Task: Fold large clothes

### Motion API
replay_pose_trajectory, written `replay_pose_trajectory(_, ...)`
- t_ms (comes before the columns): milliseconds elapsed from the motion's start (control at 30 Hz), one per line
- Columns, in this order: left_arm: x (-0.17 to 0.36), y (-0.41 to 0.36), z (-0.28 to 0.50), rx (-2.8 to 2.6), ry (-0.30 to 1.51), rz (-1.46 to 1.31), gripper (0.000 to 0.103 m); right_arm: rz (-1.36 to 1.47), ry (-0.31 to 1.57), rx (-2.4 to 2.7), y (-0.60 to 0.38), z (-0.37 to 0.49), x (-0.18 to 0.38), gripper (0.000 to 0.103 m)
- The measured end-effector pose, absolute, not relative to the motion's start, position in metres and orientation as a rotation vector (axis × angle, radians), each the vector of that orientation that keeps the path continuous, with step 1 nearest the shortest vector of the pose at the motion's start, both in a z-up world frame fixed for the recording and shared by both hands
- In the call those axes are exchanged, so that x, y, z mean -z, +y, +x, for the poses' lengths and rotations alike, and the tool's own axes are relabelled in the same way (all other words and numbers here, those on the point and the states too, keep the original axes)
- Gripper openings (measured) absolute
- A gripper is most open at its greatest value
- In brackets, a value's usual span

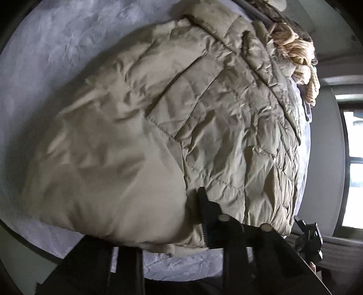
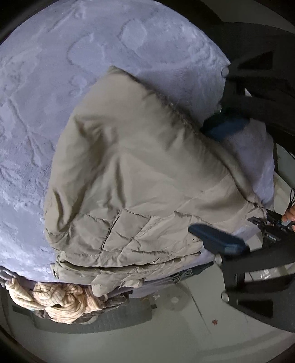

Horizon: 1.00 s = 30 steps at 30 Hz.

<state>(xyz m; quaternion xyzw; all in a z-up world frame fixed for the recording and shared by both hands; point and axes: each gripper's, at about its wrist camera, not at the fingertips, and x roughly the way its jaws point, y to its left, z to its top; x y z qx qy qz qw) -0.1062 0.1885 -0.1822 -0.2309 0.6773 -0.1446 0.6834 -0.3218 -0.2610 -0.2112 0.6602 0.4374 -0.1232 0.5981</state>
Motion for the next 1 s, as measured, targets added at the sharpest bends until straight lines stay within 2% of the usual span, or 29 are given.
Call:
replay_pose_trajectory(67,0.175,0.191,-0.106,0.345,1.494,-0.512,0.024,1.544,1.001,0.276,-0.259,-0.322,0.212,0.056)
replay_pose_trajectory(133,0.168,0.191,-0.103,0.365,1.473,-0.496,0.024,1.538,1.015,0.296,-0.257,-0.322,0.213,0.030)
replay_pose_trajectory(233,0.162,0.193,-0.098,0.364,1.444,-0.465,0.024,1.526,1.016,0.318,-0.256,-0.322,0.213,0.014)
replay_pose_trajectory(367,0.159,0.190,-0.092,0.398,1.447,-0.432,0.024,1.447,1.002,0.330,-0.252,-0.316,0.200,0.010)
replay_pose_trajectory(400,0.157,0.191,-0.091,0.410,1.439,-0.422,0.022,1.430,1.001,0.331,-0.252,-0.315,0.197,0.009)
replay_pose_trajectory(433,0.153,0.192,-0.090,0.425,1.427,-0.416,0.014,1.414,0.998,0.334,-0.251,-0.314,0.193,0.009)
replay_pose_trajectory(733,0.103,0.193,-0.068,0.506,1.283,-0.416,0.014,1.215,0.972,0.286,-0.253,-0.285,0.140,0.008)
replay_pose_trajectory(1000,0.040,0.170,-0.015,0.460,1.113,-0.400,0.014,0.994,0.926,0.142,-0.268,-0.210,0.068,0.008)
